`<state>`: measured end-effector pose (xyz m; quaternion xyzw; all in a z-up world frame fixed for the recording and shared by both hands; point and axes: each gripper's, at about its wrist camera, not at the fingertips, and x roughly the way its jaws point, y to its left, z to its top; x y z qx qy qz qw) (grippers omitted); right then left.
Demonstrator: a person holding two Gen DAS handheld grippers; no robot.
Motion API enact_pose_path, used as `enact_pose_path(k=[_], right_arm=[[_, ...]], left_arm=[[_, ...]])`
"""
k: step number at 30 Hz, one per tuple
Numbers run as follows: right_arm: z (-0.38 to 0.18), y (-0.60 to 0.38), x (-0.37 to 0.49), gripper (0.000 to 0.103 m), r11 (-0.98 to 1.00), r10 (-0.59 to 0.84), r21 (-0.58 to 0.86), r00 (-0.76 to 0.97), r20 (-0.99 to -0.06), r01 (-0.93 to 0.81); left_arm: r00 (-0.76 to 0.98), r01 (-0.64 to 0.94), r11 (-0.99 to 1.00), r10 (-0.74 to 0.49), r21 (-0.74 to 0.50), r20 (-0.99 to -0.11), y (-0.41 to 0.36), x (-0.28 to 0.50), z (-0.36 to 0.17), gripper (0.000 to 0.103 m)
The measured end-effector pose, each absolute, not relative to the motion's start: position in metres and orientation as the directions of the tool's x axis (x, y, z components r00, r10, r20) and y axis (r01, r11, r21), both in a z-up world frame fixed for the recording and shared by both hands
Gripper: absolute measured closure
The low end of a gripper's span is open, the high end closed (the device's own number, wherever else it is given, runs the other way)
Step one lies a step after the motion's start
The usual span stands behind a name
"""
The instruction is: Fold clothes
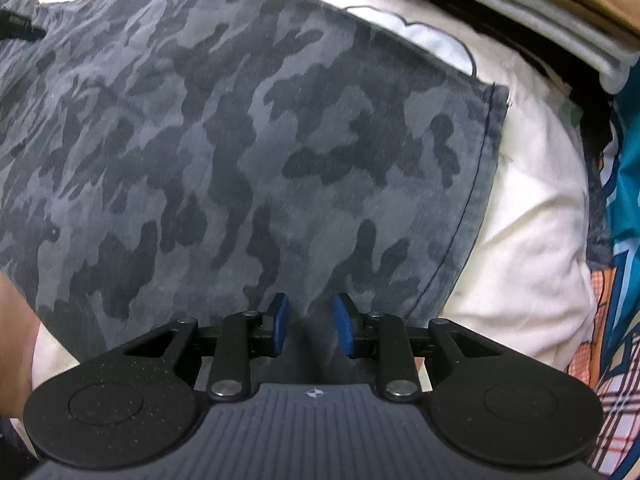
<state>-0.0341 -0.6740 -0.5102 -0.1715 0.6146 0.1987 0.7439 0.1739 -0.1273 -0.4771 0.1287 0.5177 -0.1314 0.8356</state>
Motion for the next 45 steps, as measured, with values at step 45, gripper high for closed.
enact_pose_path(k=[45], right_arm=[[-0.521,-0.627,0.004,0.065,0.858,0.042,-0.021,0.111,-0.993,-0.513]], left_arm=[[0.363,0.308,0.912,0.150,0.271,-0.920,0.115,0.280,-0.397,0.079]])
